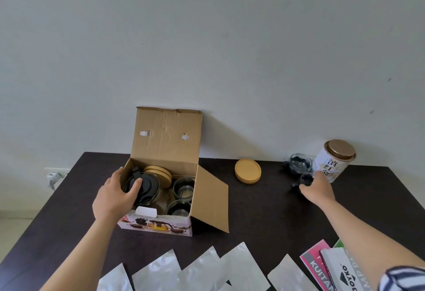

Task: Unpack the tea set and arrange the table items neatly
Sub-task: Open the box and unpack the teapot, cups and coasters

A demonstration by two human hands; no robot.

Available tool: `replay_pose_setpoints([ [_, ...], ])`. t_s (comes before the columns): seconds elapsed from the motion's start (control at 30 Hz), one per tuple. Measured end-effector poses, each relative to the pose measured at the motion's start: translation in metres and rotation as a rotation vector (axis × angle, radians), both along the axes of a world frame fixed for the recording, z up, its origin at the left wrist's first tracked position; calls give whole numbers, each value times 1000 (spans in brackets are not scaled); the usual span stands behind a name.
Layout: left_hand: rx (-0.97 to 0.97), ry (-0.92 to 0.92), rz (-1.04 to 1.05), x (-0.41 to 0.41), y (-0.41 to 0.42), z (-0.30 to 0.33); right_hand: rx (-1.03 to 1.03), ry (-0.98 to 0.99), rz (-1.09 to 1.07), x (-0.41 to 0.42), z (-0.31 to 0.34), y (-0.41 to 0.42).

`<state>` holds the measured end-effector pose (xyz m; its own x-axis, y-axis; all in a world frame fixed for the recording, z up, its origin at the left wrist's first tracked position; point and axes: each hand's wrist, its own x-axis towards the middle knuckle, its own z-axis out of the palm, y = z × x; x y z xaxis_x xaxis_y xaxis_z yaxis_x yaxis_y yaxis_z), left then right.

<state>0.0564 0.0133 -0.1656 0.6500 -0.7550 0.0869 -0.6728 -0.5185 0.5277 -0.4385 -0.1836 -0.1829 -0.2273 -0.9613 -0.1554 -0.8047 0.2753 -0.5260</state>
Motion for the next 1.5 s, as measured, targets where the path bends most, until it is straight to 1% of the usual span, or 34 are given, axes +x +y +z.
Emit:
replay_pose_setpoints([
  [0.07, -5, 7, 2, 0, -1, 1, -135, 10, 64, 12, 5, 2],
  [0.13, -11, 5, -1, 0, -2, 2, -283, -33, 189, 37, 13, 10],
  [0.17, -8, 2, 1, -1, -2, 2, -322, -60, 267, 53, 20, 17],
  [0.27, 9, -2, 11, -2, -2, 3, -363, -121, 484, 108, 40, 42],
  [0.37, 11, -2, 9, -2, -1, 3, -398, -275, 650, 169, 60, 73],
  [0.47, 11, -3, 12, -3, -1, 4, -326, -431, 783, 224, 71, 98],
  [0.5, 8, -3, 12, -3, -1, 4, -266, -436, 835, 241, 74, 104],
  [0.53, 4, -3, 13, -3, -1, 5, -198, -386, 893, 256, 76, 106],
  [0.6, 1, 0, 14, -4, -1, 5, -73, -171, 966, 284, 80, 106],
  [0.7, 5, 1, 16, -5, 0, 5, 128, 74, 928, 316, 80, 103],
  [0.77, 3, 2, 16, -6, 0, 6, 179, 235, 924, 328, 74, 100],
  [0.83, -1, 0, 15, -6, 0, 6, 201, 333, 920, 334, 70, 96],
  [1.0, -1, 1, 18, -5, -1, 6, 226, 459, 948, 343, 61, 88],
  [1.1, 1, 3, 18, -4, 0, 6, 187, 462, 930, 343, 51, 89],
  [1.23, -1, -2, 28, -3, 0, 4, 67, 389, 895, 341, 46, 91],
  [1.33, -12, 4, 31, -1, 0, 3, -62, 359, 893, 339, 45, 93],
  [1.5, -20, 8, 31, 0, -1, 1, -266, 371, 911, 329, 53, 94],
])
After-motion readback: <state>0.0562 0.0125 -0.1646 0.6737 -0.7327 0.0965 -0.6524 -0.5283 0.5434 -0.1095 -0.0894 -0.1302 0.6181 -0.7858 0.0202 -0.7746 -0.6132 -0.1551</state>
